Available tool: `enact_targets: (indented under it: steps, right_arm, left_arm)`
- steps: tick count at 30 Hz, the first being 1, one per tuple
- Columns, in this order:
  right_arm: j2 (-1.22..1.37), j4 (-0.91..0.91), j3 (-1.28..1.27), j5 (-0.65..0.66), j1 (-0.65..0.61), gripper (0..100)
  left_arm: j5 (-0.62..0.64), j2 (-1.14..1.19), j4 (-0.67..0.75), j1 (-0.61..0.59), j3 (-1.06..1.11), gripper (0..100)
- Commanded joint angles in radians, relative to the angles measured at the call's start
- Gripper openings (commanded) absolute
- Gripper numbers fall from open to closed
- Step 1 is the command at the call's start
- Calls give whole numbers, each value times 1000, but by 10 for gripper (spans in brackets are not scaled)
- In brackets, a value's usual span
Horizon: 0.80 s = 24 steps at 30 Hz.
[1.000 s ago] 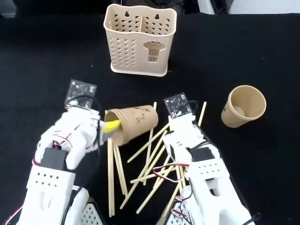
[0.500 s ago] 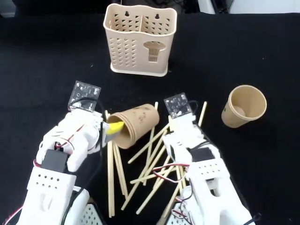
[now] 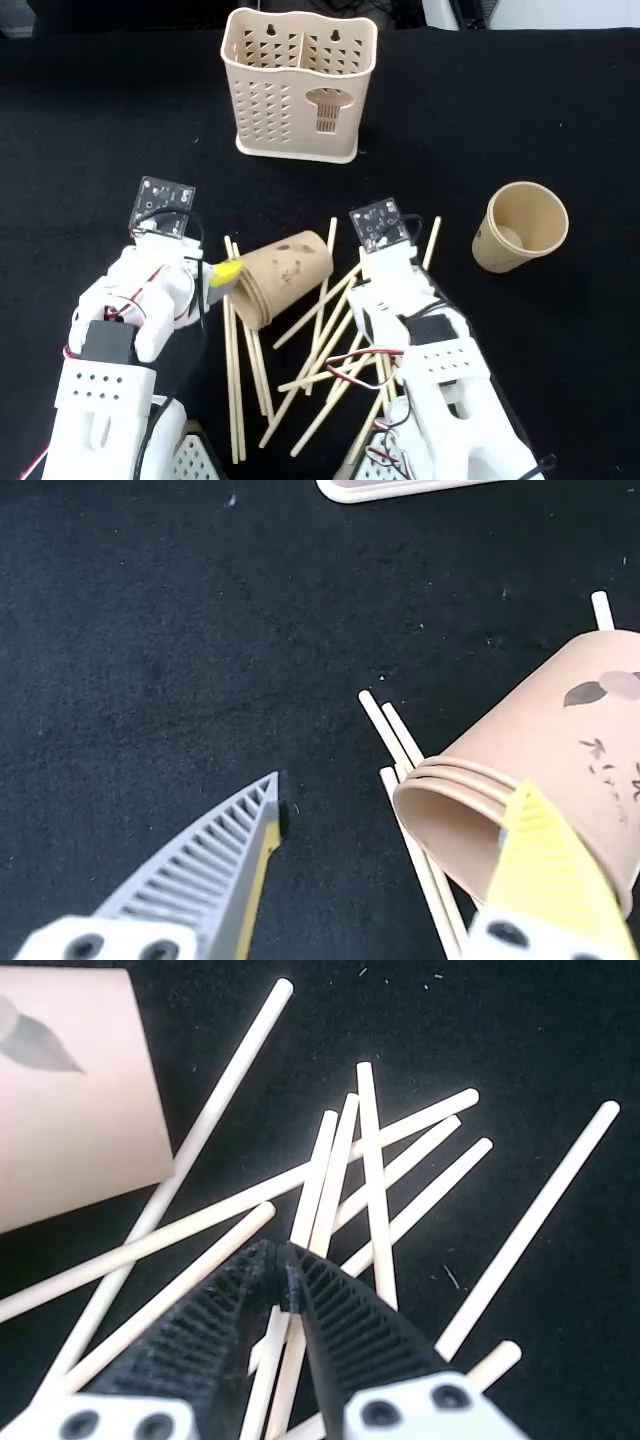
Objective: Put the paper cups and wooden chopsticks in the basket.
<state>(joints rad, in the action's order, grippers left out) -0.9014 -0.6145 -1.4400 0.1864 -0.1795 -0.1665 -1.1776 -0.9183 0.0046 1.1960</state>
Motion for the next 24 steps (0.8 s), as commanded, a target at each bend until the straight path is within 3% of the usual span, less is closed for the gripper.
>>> enact_targets:
  steps: [1, 8, 15, 19, 24]
  right_arm:
    - [-15, 18, 2, -5, -8, 12]
    - [-15, 18, 2, -5, -8, 12]
    - [-15, 18, 2, -5, -8, 12]
    - [-15, 18, 2, -5, -8, 12]
    - [-15, 18, 2, -5, -8, 12]
  left_arm:
    - [69, -12, 12, 18, -15, 346]
    - [494, -12, -21, 21, -88, 346]
    - [488, -12, -282, 236, -182, 347]
    - [407, -12, -290, 295, -179, 347]
    - [408, -3, -255, 295, -154, 347]
